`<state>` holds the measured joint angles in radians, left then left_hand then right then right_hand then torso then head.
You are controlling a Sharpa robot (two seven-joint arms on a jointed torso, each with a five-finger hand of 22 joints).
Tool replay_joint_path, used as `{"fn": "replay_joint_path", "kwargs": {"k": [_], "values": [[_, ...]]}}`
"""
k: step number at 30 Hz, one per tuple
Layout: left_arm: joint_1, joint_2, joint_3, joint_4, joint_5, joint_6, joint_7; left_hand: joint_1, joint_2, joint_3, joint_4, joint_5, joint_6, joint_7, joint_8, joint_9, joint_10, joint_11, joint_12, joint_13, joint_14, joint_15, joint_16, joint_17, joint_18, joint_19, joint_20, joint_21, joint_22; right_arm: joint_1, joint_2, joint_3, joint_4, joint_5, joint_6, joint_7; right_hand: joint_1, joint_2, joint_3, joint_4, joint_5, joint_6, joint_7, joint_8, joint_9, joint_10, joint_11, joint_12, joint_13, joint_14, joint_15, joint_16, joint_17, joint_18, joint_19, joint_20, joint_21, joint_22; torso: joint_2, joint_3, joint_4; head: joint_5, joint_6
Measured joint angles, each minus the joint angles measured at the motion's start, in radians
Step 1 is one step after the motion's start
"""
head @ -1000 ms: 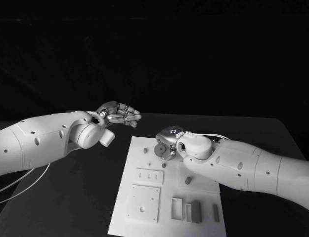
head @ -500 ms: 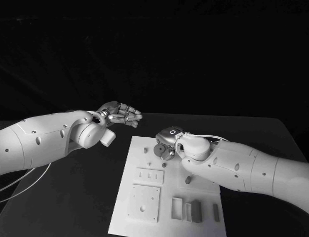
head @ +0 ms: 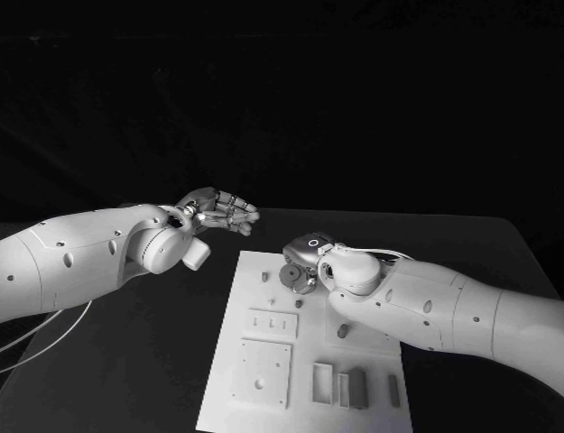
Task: Assemble the parts on the task board
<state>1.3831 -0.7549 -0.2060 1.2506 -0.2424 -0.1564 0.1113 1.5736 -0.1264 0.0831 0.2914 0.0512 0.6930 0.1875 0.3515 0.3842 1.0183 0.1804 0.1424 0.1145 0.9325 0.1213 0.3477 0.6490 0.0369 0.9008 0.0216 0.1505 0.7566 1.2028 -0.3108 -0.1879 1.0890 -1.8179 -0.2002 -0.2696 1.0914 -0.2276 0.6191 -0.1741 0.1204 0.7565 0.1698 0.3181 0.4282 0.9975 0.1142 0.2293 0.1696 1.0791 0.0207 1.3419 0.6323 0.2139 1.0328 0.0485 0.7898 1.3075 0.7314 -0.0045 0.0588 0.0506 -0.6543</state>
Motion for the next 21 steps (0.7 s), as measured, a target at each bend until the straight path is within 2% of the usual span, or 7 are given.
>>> {"fn": "replay_joint_path", "kwargs": {"k": [21], "values": [[0.000,0.001,0.000,0.000,0.000,0.000,-0.001,0.000,0.000,0.003,-0.003,0.000,0.000,0.000,0.000,0.000,0.000,0.000,0.000,0.000,0.000,0.000,0.000,0.002,-0.001,0.000,0.000,0.000,0.001,-0.008,0.014,-0.005,-0.014,-0.002,-0.019,-0.010,-0.007,-0.007,0.002,0.002,-0.003,-0.004,0.004,-0.002,-0.004,0.000,0.000,0.011,0.037,0.004,-0.001,0.000,-0.002,0.000,0.001,0.002,0.000,0.000,0.001,0.0011,0.0010,0.003,-0.004]]}}
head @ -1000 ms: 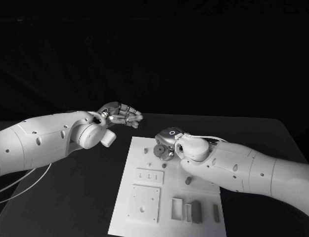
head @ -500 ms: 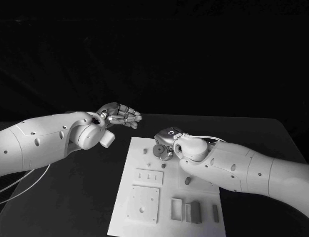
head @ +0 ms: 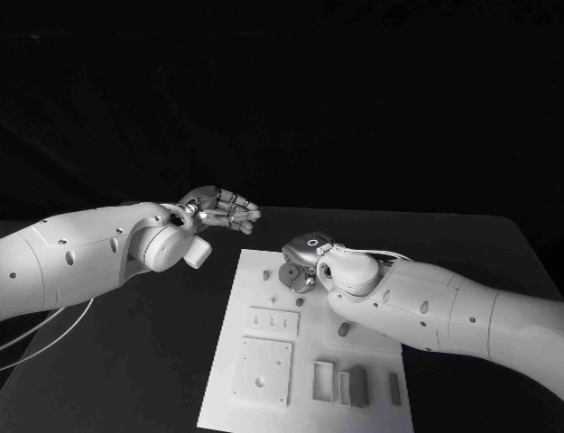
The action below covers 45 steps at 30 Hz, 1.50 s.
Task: Assemble the parts on the task board
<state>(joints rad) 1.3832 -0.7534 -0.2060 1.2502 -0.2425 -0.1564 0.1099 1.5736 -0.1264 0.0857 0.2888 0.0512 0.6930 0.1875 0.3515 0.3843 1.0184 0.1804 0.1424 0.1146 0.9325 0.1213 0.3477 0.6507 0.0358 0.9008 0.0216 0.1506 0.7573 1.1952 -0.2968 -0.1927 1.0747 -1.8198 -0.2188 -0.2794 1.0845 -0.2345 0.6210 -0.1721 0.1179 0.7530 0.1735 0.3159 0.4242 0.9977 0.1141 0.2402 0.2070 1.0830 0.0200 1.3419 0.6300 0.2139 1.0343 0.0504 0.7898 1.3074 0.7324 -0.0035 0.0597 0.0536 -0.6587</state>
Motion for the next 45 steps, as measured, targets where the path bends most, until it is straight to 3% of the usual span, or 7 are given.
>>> {"fn": "replay_joint_path", "kwargs": {"k": [4,9,13,18,37,41,45], "values": [[0.000,-0.001,0.000,0.000,0.000,0.000,0.000,0.000,0.000,0.000,0.000,0.000,0.000,0.000,0.000,0.000,0.000,0.000,0.000,0.000,0.000,0.000,0.000,0.000,0.000,0.000,0.000,0.000,0.000,-0.001,0.000,-0.002,0.001,-0.003,-0.006,-0.004,0.009,-0.012,0.000,0.000,0.001,-0.004,0.004,0.000,-0.004,0.004,-0.004,0.001,0.000,0.001,-0.001,0.000,-0.001,0.000,0.000,0.000,0.000,0.000,0.000,0.0000,-0.0006,0.001,-0.001],[0.000,0.000,0.000,0.000,0.000,0.000,0.000,0.000,0.000,0.000,0.000,0.000,0.000,0.000,0.000,0.000,-0.004,-0.004,0.000,0.000,0.000,0.000,0.000,0.000,-0.001,0.000,0.000,0.000,0.000,-0.002,0.000,-0.005,0.003,-0.011,-0.012,-0.008,0.027,-0.029,0.007,-0.008,0.003,-0.017,0.005,-0.006,-0.006,0.004,-0.004,0.001,0.000,0.005,-0.020,0.000,-0.003,0.000,0.003,-0.002,0.000,0.000,0.000,0.0000,-0.0012,0.001,0.000],[0.000,0.000,0.000,0.000,0.000,0.000,-0.001,0.000,0.000,0.000,0.000,0.000,0.000,0.000,0.000,0.000,-0.004,-0.004,0.000,0.000,0.000,0.000,0.000,0.000,-0.004,0.000,0.000,0.000,0.001,-0.002,0.000,-0.008,0.005,-0.018,-0.013,-0.014,0.033,-0.035,0.004,-0.016,0.003,-0.024,-0.002,-0.006,-0.006,0.004,-0.004,0.001,0.000,0.008,-0.023,0.000,-0.004,0.000,0.008,-0.004,0.000,0.000,-0.001,0.0000,-0.0012,0.000,0.002],[0.000,-0.001,0.000,0.000,0.000,0.000,-0.001,0.000,0.000,0.000,0.000,0.000,0.000,0.000,0.000,0.000,-0.004,-0.004,0.000,0.000,0.000,0.000,0.000,0.001,0.009,0.000,0.000,0.000,0.001,-0.002,-0.002,-0.009,0.009,-0.025,-0.013,-0.019,0.033,-0.035,0.000,-0.020,0.003,-0.034,-0.009,-0.006,-0.004,0.009,-0.009,0.001,0.000,0.013,-0.027,0.004,-0.006,0.000,0.012,-0.004,0.000,0.000,-0.001,0.0000,-0.0012,0.000,0.002],[0.000,0.000,0.000,-0.003,0.000,0.001,-0.002,0.000,0.000,0.000,0.000,0.000,0.000,0.000,0.000,0.000,-0.007,0.000,0.000,0.000,0.000,0.000,-0.004,0.002,0.008,0.000,0.000,0.000,0.002,-0.003,-0.002,-0.011,0.010,-0.033,-0.019,-0.028,0.038,-0.039,0.004,-0.017,0.002,-0.073,-0.015,-0.006,-0.004,0.006,-0.018,0.007,0.000,0.012,-0.034,0.006,-0.006,0.000,0.014,-0.003,0.000,0.000,-0.001,0.0003,0.0000,-0.001,0.002],[0.000,0.000,0.000,-0.003,-0.001,0.001,-0.002,0.000,0.000,0.000,0.000,0.000,-0.003,-0.003,0.000,0.000,-0.007,0.000,0.000,0.000,0.000,0.000,-0.004,0.002,0.008,0.000,0.000,0.000,0.002,-0.003,-0.001,-0.011,0.010,-0.033,-0.020,-0.029,0.038,-0.039,0.004,-0.012,0.002,-0.085,-0.020,-0.008,-0.005,0.003,-0.022,0.008,0.000,0.012,-0.034,0.006,-0.006,0.000,0.014,-0.003,0.000,0.000,-0.001,0.0001,0.0000,-0.001,0.002],[0.000,0.000,0.000,-0.004,-0.001,0.001,-0.002,0.000,0.000,0.000,0.000,0.000,-0.004,-0.004,0.000,0.000,-0.007,0.000,0.000,0.000,0.000,0.000,-0.004,0.003,0.007,0.000,0.000,-0.001,0.002,-0.003,-0.002,-0.011,0.012,-0.032,-0.020,-0.032,0.039,-0.040,0.006,-0.003,0.001,-0.112,-0.036,-0.018,-0.010,-0.002,-0.027,0.016,0.000,0.012,-0.034,0.006,-0.007,0.000,0.013,-0.002,0.000,0.000,0.000,-0.0001,0.0000,-0.002,-0.001]]}}
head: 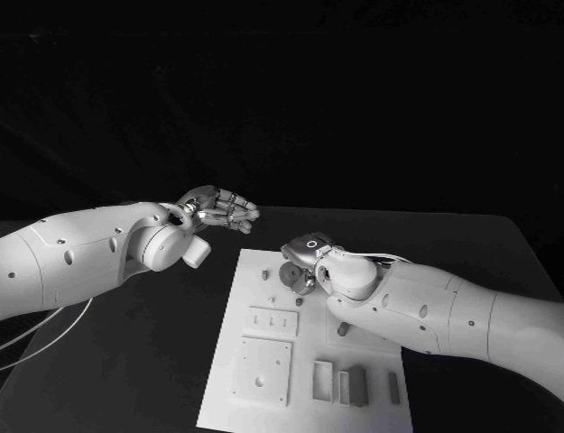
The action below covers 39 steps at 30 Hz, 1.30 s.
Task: Assemble the parts on the task board
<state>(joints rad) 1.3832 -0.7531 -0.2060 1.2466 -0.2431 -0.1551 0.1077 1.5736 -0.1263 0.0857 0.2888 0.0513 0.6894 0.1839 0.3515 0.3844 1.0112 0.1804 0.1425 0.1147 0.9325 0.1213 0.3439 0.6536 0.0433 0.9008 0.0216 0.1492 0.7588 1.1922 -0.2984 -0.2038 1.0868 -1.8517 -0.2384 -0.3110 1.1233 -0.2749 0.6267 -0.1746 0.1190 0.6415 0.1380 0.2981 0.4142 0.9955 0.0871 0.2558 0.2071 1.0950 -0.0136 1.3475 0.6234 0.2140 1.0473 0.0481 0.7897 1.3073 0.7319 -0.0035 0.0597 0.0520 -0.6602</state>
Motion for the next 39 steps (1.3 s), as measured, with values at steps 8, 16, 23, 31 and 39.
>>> {"fn": "replay_joint_path", "kwargs": {"k": [8,16,23,31,39], "values": [[0.000,-0.001,0.000,-0.002,0.000,0.001,-0.001,0.000,0.000,0.000,0.000,0.000,0.000,0.000,0.000,0.000,0.000,0.000,0.000,0.000,0.003,0.003,0.000,0.000,-0.005,0.000,0.000,-0.002,0.000,0.000,-0.003,0.000,0.005,0.001,-0.001,-0.004,0.000,0.000,-0.003,0.008,0.001,-0.006,0.003,0.000,0.000,-0.006,0.002,0.001,0.000,-0.001,0.001,0.002,0.000,0.001,0.000,0.000,0.000,0.000,0.000,-0.0001,0.0000,0.000,-0.004],[0.000,-0.001,0.000,-0.004,0.000,0.004,-0.002,0.000,0.000,0.000,0.000,0.000,-0.004,0.004,0.000,-0.001,0.000,0.000,0.000,0.000,0.003,0.003,0.000,0.001,-0.005,0.000,0.000,-0.002,0.001,-0.001,-0.005,0.000,0.012,0.002,-0.004,-0.011,0.000,0.000,-0.003,0.008,0.001,-0.010,0.000,0.000,0.000,-0.007,0.002,0.001,0.000,-0.002,0.002,0.004,0.000,0.001,0.004,-0.003,0.000,0.000,0.000,0.0002,-0.0007,0.002,-0.008],[0.000,-0.002,0.000,-0.004,0.000,0.005,-0.002,-0.004,-0.004,0.000,0.000,0.000,-0.004,0.004,0.000,-0.001,0.000,0.000,0.000,0.000,0.003,0.003,-0.004,0.002,-0.005,0.000,0.000,-0.002,0.001,-0.001,-0.010,0.000,0.020,0.002,-0.006,-0.015,0.000,0.000,0.003,0.020,0.001,-0.010,0.000,0.000,0.000,-0.013,0.002,0.001,0.000,0.000,0.001,0.004,0.000,0.001,0.004,-0.003,0.000,0.000,0.000,0.0006,-0.0016,0.004,-0.012],[0.000,-0.004,0.000,-0.005,0.000,0.006,-0.003,-0.004,-0.004,0.000,0.000,0.000,-0.004,0.004,0.000,-0.001,0.000,0.000,0.000,0.000,0.003,0.003,-0.004,0.003,-0.006,0.000,0.000,-0.002,0.002,-0.002,-0.020,-0.001,0.037,0.002,-0.015,-0.022,0.000,0.000,0.007,0.023,0.001,-0.010,0.000,0.000,0.001,-0.013,0.002,0.001,0.000,0.000,0.000,0.004,0.000,0.002,0.005,-0.002,0.000,0.000,0.000,0.0006,-0.0013,0.008,-0.014],[0.000,-0.006,0.000,-0.005,0.000,0.006,-0.003,-0.004,-0.004,0.002,0.002,0.000,-0.004,0.004,0.000,-0.001,0.000,0.000,-0.003,0.000,0.003,0.003,-0.004,0.003,-0.006,0.000,0.000,-0.002,0.001,-0.006,-0.030,-0.002,0.059,0.003,-0.019,-0.023,0.000,0.000,0.007,0.023,-0.001,-0.010,0.000,0.006,0.001,-0.014,0.002,0.002,0.000,-0.001,-0.001,0.003,0.000,0.002,0.005,-0.002,0.004,0.001,0.000,0.0004,-0.0012,0.011,-0.017]]}}
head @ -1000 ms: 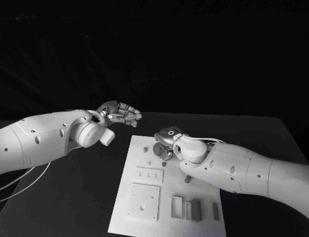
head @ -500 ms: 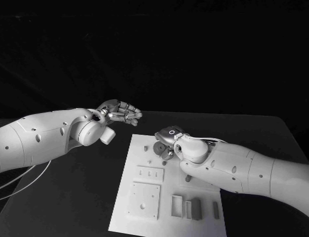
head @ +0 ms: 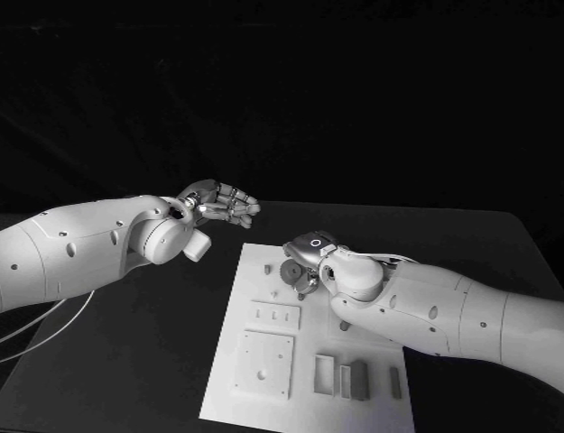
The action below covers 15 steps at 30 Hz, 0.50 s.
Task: Assemble the parts on the task board
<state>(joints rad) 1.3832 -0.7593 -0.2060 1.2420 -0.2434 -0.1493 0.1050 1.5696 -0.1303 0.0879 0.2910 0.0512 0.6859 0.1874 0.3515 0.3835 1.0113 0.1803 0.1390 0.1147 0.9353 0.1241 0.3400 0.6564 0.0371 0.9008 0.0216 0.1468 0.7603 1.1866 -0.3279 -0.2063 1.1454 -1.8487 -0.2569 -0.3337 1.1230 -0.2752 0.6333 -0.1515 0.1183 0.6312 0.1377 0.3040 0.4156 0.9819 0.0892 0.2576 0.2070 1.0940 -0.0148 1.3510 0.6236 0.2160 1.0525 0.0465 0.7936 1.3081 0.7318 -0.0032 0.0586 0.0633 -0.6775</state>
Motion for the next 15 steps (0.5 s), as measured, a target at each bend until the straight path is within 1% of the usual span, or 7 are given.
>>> {"fn": "replay_joint_path", "kwargs": {"k": [7,10,12,15], "values": [[0.000,-0.001,0.000,0.000,0.000,0.000,0.000,0.000,0.000,0.000,0.000,0.000,0.000,0.000,0.000,0.000,0.000,0.000,0.000,0.000,0.000,0.000,0.000,0.001,0.000,0.000,0.000,0.000,0.000,-0.001,-0.007,0.000,0.010,0.001,0.000,0.000,0.000,0.000,0.000,0.006,0.002,0.000,0.000,0.004,0.002,-0.003,0.000,0.000,0.000,0.000,0.000,0.000,0.000,0.000,0.000,0.000,0.000,0.000,0.000,-0.0004,0.0000,0.003,-0.001],[0.000,-0.002,0.000,0.000,0.000,0.001,-0.001,0.000,0.000,0.000,0.000,0.000,0.000,0.000,0.000,0.000,0.000,0.000,0.000,0.000,0.000,0.000,0.000,0.001,-0.001,0.000,0.000,0.000,0.001,-0.001,-0.010,0.002,0.014,0.001,-0.001,-0.001,0.000,0.000,0.002,0.007,0.002,0.006,0.005,0.006,0.002,-0.003,0.000,0.000,0.000,0.000,0.000,0.004,0.000,0.000,0.000,0.000,0.000,0.000,0.000,-0.0003,0.0001,0.004,-0.002],[0.000,-0.003,0.000,0.000,0.000,0.001,-0.001,0.000,0.000,0.000,0.000,0.000,0.000,0.000,0.000,0.000,0.000,0.000,0.000,0.000,0.000,0.000,0.000,0.001,-0.001,0.000,0.000,0.000,0.001,0.000,-0.011,0.004,0.014,0.001,-0.001,-0.002,0.000,0.000,0.003,0.009,0.002,0.006,0.006,0.006,0.003,-0.003,0.000,0.000,0.000,0.002,-0.002,0.004,0.000,0.000,0.003,-0.002,0.000,0.000,0.000,-0.0004,0.0000,0.005,-0.002],[0.000,-0.003,0.000,0.000,0.000,0.001,-0.001,0.000,0.000,0.000,0.000,0.000,0.000,0.000,0.000,0.000,0.000,0.000,0.000,0.000,0.000,0.000,0.000,0.001,-0.001,0.000,0.000,0.000,0.001,0.001,-0.009,0.005,0.007,0.002,-0.002,-0.003,0.000,0.000,0.004,0.010,0.002,0.013,0.013,0.012,0.005,-0.005,-0.002,0.000,0.000,0.004,-0.004,0.004,0.000,0.001,0.004,-0.004,0.000,0.000,0.000,-0.0006,-0.0001,0.005,-0.001]]}}
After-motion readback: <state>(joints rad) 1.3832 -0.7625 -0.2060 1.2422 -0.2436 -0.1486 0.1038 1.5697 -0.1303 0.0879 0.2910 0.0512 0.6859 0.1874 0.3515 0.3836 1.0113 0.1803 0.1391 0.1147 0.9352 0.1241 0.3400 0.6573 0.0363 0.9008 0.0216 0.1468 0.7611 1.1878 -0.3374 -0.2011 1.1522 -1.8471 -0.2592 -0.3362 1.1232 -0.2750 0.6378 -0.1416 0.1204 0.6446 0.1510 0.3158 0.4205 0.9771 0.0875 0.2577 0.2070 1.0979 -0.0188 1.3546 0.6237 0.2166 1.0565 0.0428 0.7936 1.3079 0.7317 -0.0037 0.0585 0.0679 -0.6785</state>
